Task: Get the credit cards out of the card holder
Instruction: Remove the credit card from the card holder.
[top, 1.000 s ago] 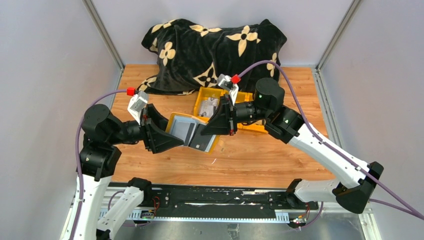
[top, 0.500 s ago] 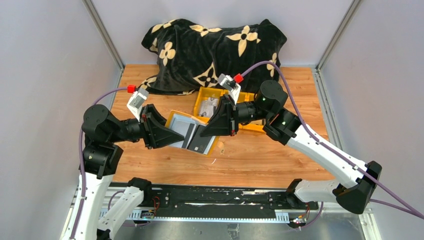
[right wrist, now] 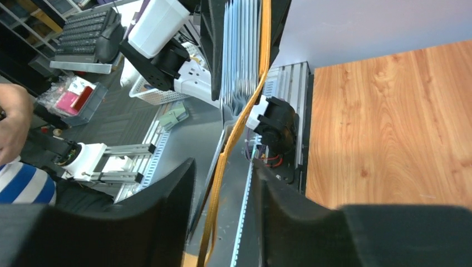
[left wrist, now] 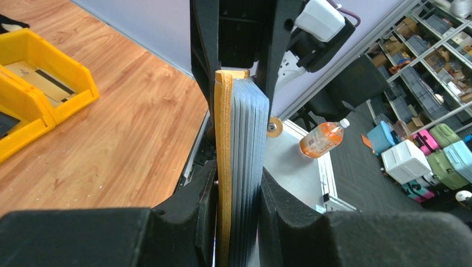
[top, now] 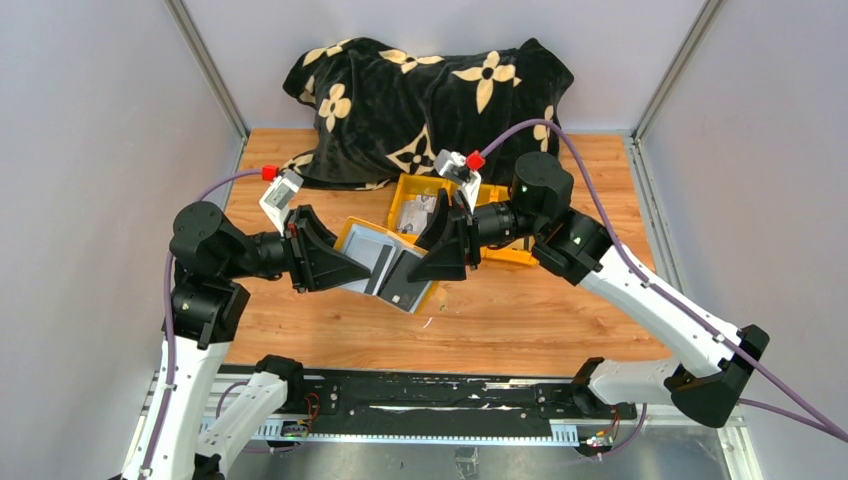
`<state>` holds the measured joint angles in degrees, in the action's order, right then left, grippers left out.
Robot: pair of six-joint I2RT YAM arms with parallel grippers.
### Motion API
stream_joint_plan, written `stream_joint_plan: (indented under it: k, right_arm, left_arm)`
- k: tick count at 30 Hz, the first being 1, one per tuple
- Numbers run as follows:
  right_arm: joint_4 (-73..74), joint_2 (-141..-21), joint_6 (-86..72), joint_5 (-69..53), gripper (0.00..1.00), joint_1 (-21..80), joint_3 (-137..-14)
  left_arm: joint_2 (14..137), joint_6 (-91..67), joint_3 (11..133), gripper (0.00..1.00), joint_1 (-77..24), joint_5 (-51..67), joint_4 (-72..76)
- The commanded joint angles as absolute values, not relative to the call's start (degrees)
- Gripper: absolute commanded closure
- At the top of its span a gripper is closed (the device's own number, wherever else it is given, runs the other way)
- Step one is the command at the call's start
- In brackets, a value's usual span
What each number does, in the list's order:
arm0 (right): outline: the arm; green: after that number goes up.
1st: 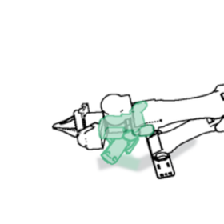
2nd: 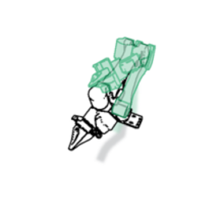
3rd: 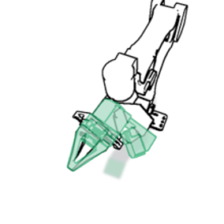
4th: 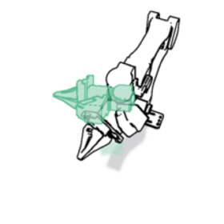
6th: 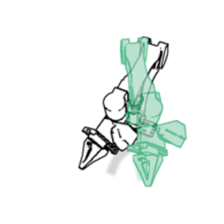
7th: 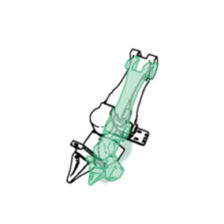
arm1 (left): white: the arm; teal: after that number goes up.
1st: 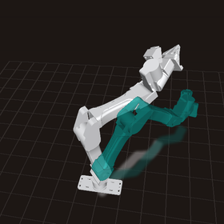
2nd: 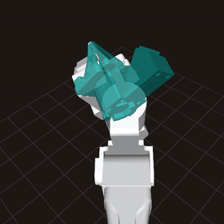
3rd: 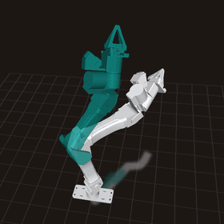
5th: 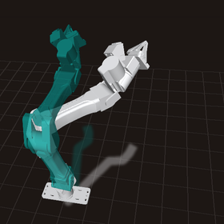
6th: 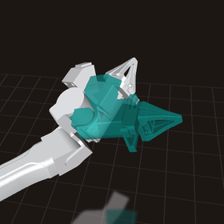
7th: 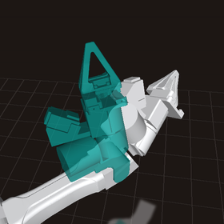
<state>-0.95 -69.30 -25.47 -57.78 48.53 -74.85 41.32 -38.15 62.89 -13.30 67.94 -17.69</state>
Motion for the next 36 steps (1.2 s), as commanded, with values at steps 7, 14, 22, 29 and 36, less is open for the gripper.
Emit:
stream_joint_plan:
  k: [7,14,22,29,36]
  right_arm:
    - [10.02,-64.37,-19.92,-32.12,0.32,46.46,-81.99]
    - [-11.03,-63.58,-39.14,-34.70,0.32,49.14,-71.41]
    - [-18.62,-71.12,-45.96,-39.64,0.32,52.82,-69.18]
    - [-21.08,-74.07,-47.33,-40.31,0.33,52.82,-67.77]
    - [-23.79,-75.60,-48.92,-41.37,0.39,52.82,-68.19]
  left_arm:
    - [39.19,-22.61,66.05,0.95,-13.36,49.91,-29.44]
    - [39.43,-22.50,65.49,0.96,-13.33,41.28,-30.80]
    - [39.15,-25.74,65.15,0.97,-13.31,41.83,-28.34]
    - [38.13,-30.64,63.94,0.94,-13.26,46.27,-24.07]
    - [38.25,-35.54,62.20,0.92,-13.31,53.62,-19.96]
